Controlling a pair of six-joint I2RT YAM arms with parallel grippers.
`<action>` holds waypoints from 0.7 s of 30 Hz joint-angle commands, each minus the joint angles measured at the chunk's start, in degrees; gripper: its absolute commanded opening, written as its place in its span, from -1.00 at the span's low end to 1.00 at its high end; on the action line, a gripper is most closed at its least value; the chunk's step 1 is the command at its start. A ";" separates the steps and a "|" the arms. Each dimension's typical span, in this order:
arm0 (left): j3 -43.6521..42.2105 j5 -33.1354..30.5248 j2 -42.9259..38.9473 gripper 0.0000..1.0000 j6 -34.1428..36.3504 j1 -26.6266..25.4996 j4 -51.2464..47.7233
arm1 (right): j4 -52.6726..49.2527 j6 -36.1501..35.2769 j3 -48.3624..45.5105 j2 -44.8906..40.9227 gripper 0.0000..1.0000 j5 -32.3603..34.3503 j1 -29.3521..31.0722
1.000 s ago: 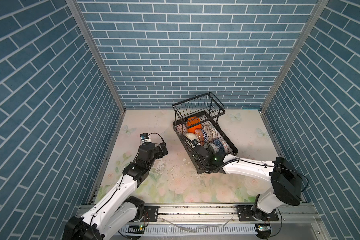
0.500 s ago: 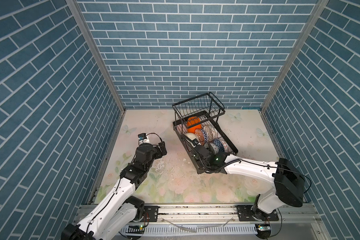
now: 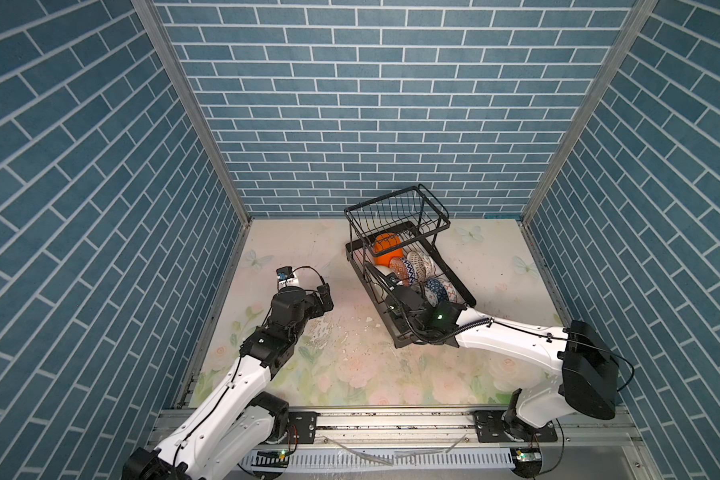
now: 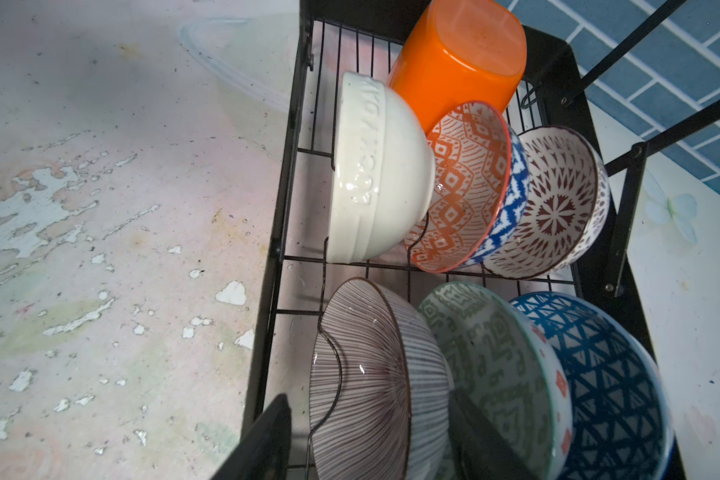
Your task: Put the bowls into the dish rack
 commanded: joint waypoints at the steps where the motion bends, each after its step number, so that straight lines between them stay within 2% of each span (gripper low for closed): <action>1: 0.12 0.42 -0.58 0.99 0.80 0.54 -1.42 | -1.65 -1.12 3.15 -2.77 0.25 1.69 0.10; 7: 1.11 0.42 -0.34 0.99 1.22 0.91 -2.68 | -3.04 -0.78 3.42 -6.56 0.28 3.25 -2.67; 13: 2.74 -0.52 0.83 0.99 1.32 1.70 -5.19 | -4.17 -1.54 2.06 -10.32 0.36 5.85 -8.18; 21: 7.78 -4.14 6.73 0.99 1.00 5.41 -11.16 | -6.21 -2.19 -0.43 -14.42 0.45 6.04 -21.65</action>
